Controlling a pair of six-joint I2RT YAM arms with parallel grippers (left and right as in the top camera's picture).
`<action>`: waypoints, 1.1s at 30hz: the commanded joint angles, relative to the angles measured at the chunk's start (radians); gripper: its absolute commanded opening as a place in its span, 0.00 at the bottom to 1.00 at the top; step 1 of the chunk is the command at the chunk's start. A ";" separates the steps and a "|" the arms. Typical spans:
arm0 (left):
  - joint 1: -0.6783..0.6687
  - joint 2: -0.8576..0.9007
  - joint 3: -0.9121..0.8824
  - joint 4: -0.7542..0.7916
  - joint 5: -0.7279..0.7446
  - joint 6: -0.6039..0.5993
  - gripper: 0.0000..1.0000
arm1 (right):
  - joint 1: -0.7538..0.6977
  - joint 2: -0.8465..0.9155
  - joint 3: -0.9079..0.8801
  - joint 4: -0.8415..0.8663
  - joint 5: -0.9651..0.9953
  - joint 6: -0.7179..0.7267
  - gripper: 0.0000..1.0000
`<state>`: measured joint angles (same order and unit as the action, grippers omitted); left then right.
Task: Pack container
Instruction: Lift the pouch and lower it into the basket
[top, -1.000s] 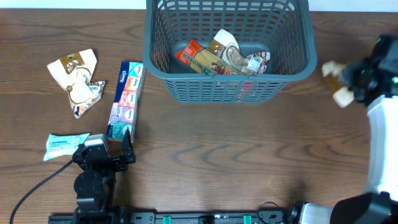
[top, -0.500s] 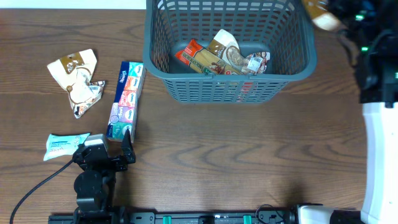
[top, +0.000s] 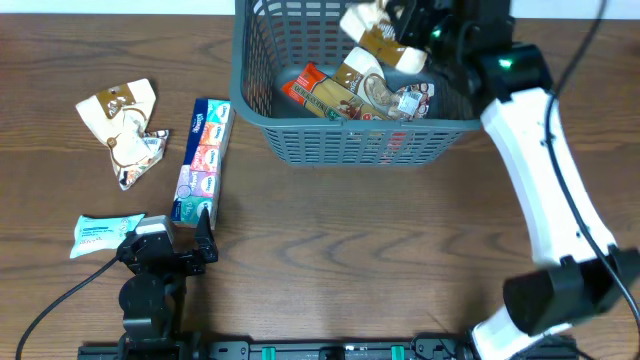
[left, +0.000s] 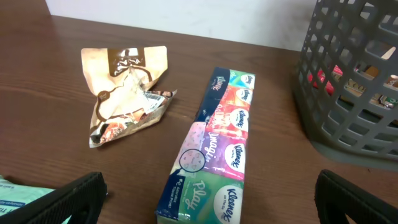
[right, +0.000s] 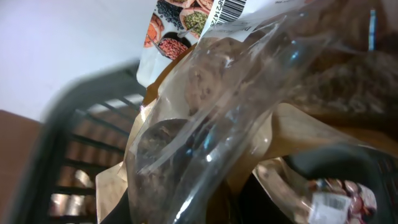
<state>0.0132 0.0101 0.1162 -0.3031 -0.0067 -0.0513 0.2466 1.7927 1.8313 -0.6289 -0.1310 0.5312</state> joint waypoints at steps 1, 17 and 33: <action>0.006 -0.006 -0.020 -0.013 0.000 0.006 0.99 | 0.009 0.027 0.006 -0.019 -0.004 -0.047 0.01; 0.006 -0.006 -0.020 -0.013 0.000 0.006 0.99 | 0.011 0.200 0.006 -0.200 0.012 -0.103 0.01; 0.006 -0.006 -0.020 -0.013 0.000 0.006 0.99 | 0.022 0.311 0.005 -0.251 0.028 -0.167 0.01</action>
<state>0.0132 0.0101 0.1162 -0.3031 -0.0067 -0.0513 0.2569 2.0830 1.8309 -0.8783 -0.1150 0.3870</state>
